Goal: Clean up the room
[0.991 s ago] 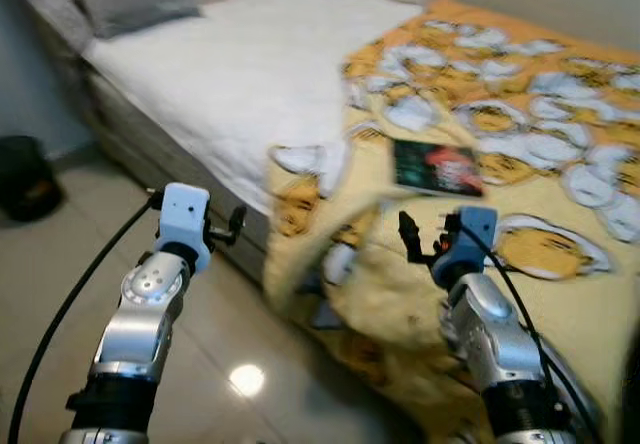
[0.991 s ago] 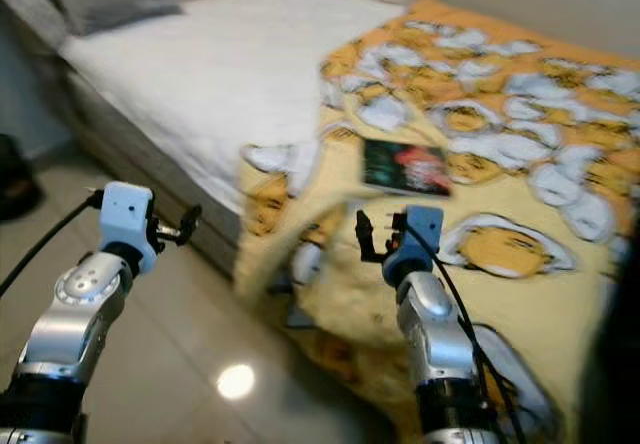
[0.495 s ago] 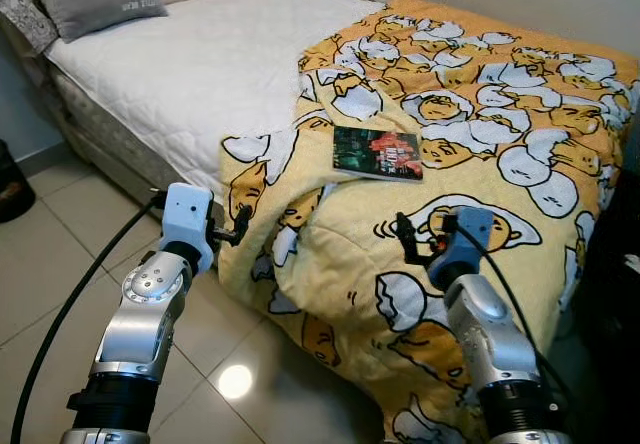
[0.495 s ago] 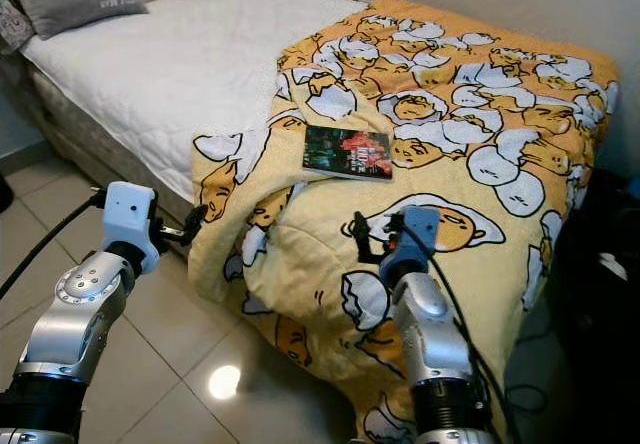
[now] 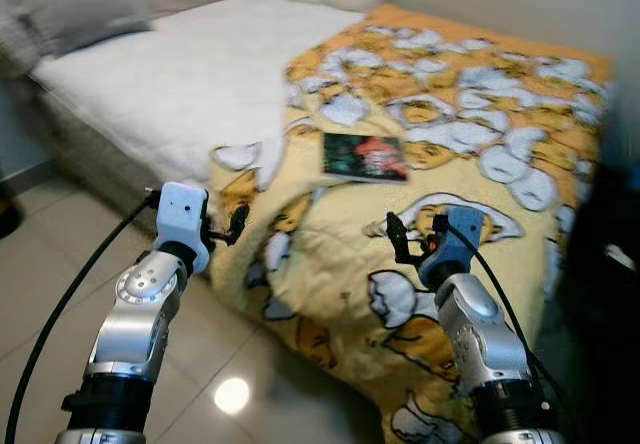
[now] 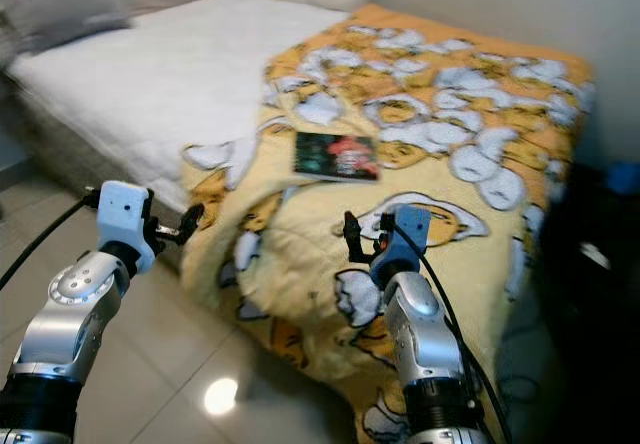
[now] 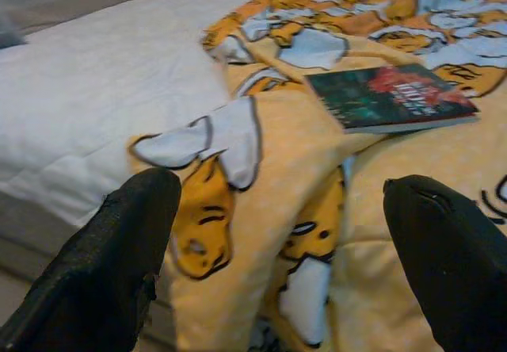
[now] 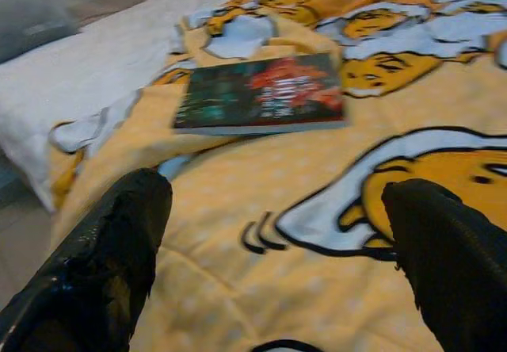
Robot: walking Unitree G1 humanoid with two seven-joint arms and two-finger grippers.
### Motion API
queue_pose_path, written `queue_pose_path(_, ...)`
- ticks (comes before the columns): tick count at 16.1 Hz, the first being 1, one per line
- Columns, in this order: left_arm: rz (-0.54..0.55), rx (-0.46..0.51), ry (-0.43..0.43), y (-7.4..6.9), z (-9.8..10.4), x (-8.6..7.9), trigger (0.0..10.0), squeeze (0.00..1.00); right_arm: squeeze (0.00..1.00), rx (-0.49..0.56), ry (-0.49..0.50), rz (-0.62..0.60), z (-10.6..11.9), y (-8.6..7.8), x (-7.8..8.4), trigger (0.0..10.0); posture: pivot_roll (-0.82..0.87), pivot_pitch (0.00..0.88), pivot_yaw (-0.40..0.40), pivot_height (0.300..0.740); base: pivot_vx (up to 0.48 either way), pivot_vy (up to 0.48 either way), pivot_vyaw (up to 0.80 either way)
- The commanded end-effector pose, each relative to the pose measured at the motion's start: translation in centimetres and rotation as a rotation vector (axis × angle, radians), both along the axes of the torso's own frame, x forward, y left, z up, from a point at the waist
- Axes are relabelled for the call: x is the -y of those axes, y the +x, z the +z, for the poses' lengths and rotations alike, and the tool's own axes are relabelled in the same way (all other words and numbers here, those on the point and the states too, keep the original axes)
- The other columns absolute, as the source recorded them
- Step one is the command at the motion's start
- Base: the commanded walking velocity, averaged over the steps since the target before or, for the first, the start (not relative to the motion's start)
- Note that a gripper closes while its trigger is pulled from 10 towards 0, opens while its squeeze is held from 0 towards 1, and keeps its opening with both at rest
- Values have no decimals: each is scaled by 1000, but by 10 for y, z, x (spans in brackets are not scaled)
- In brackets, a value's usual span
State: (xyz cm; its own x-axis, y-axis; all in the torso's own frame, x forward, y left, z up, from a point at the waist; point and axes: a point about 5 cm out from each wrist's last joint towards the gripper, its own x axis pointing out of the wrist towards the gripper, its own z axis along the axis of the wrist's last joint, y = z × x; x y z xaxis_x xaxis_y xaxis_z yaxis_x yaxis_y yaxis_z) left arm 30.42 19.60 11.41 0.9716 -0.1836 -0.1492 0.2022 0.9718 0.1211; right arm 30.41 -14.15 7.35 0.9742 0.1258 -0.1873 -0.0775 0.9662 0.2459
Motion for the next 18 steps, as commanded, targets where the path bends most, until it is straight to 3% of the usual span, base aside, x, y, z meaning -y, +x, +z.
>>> queue_pose_path(1, -13, 12, -6, 1, 3, 2, 10000, 878, 0, 4, -1, -8, 2, 2, 2, 10000, -4, 0, -2, 740, 375, 0, 0)
queue_pose_path(3, -15, 12, -7, 1, 3, 1, 10000, 878, 0, 3, -1, -11, 2, 3, 2, 10000, -3, 0, -2, 740, 377, 0, 0)
queue_pose_path(6, -15, 12, -4, 1, 3, 1, 10000, 878, 0, 7, -95, 34, 3, 5, 0, 10000, -3, 0, -1, 740, 382, 0, 533)
queue_pose_path(9, -17, 11, -2, 1, 3, 0, 10000, 878, 0, 3, -17, 13, 3, 4, -1, 10000, -2, 0, -3, 740, 385, 0, 267)
queue_pose_path(18, -29, 7, 28, 1, 2, 2, 10000, 867, 0, -13, -5, 51, 0, 2, -6, 10000, -1, 0, -2, 740, 327, 0, 0)
